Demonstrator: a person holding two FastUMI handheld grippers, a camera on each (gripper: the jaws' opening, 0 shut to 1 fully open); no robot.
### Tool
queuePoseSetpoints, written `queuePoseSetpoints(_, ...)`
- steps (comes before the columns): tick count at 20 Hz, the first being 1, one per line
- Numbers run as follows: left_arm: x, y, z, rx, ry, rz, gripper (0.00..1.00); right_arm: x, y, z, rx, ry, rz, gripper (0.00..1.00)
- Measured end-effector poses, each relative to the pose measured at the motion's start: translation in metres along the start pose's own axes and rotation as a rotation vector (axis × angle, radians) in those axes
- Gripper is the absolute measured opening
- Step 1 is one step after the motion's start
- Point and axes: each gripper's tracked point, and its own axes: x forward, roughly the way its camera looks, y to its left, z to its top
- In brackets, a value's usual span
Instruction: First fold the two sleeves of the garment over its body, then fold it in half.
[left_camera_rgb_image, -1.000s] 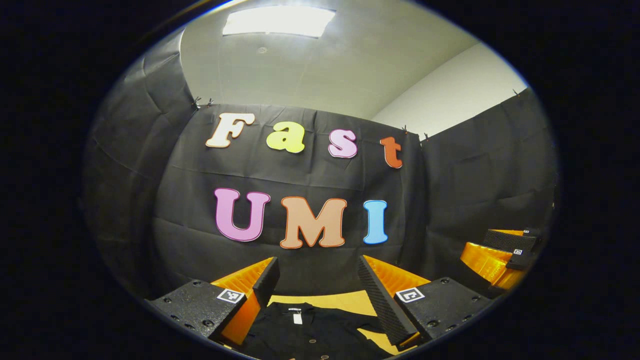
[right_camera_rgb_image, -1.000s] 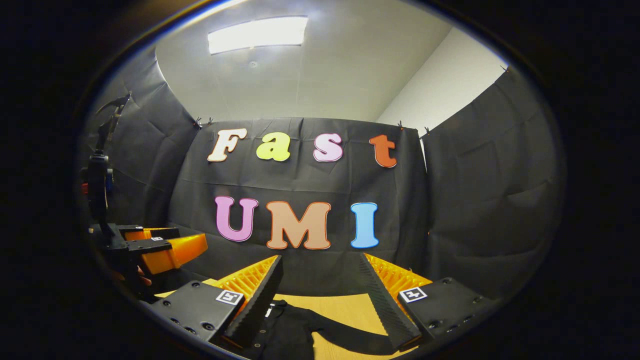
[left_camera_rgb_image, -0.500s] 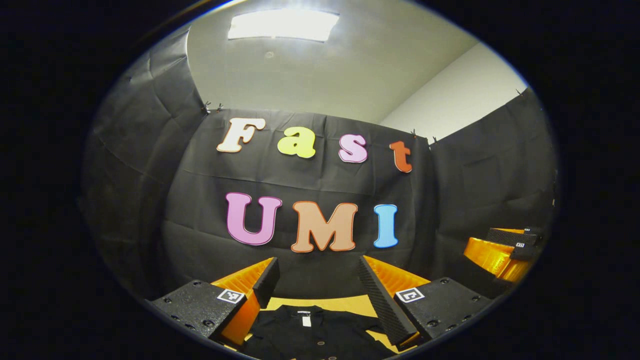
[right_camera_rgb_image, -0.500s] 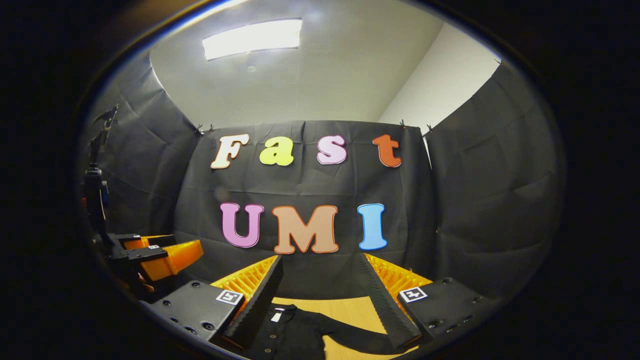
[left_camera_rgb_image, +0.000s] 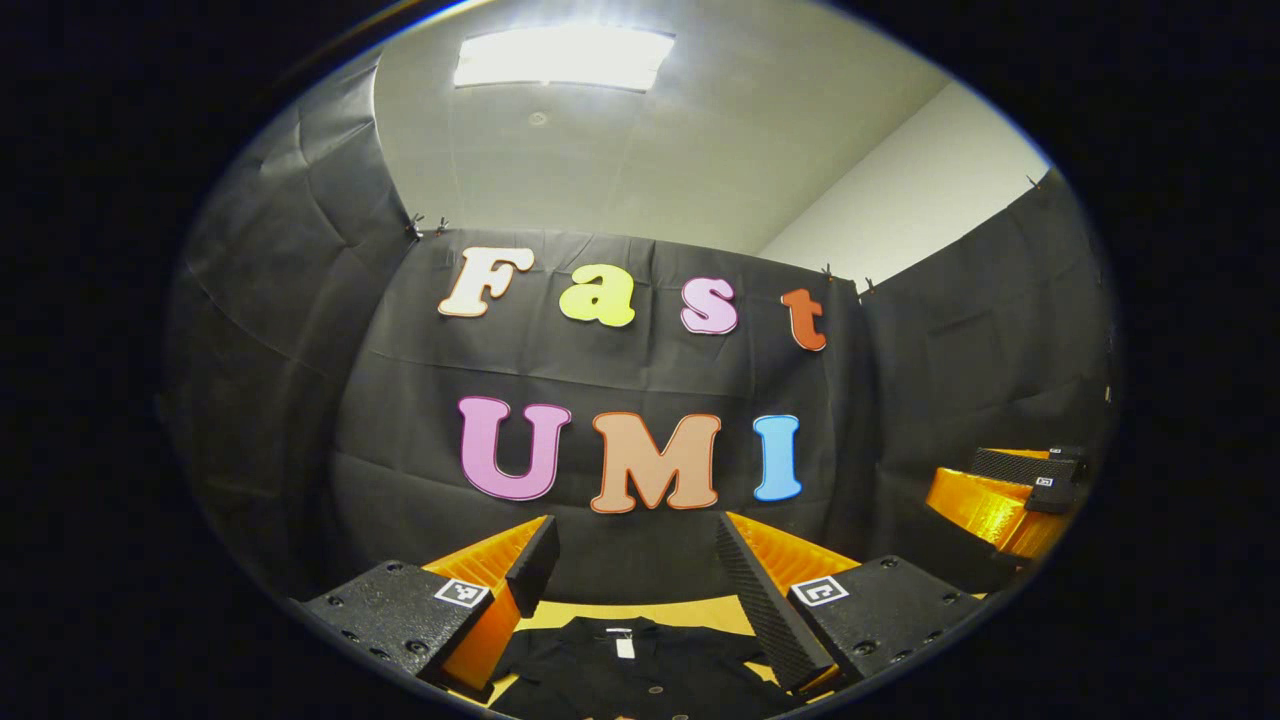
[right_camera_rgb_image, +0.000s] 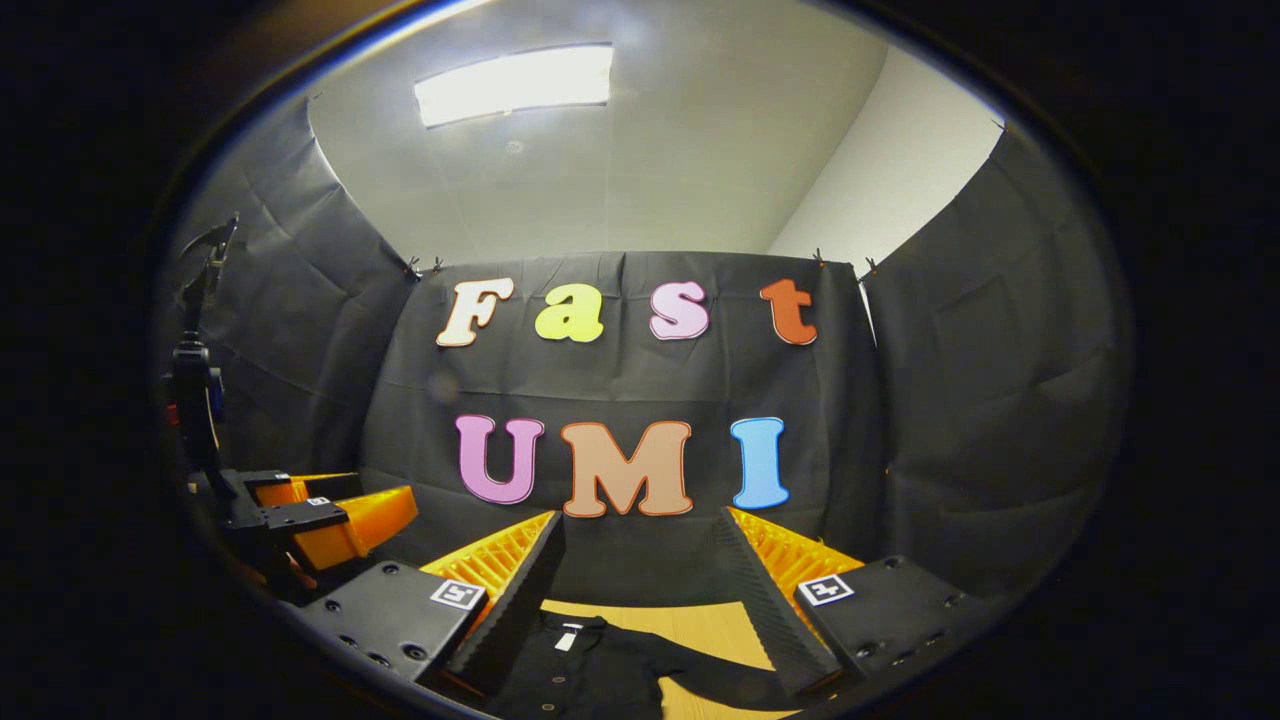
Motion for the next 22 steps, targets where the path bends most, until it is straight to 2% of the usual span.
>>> queuePoseSetpoints(5,0.001,0.001,-0.011,-0.003,0.028,-0.003,0.94,0.004,-0.001,-0.007,0.012,0.02,-0.011,0.96)
queuePoseSetpoints(12,0.004,0.014,-0.019,-0.014,0.051,0.031,0.94,0.009,-0.003,-0.015,0.009,0.033,-0.017,0.97)
queuePoseSetpoints(22,0.005,0.05,-0.022,0.0,0.057,0.075,0.93,0.027,0.026,-0.029,0.027,0.045,0.025,0.98)
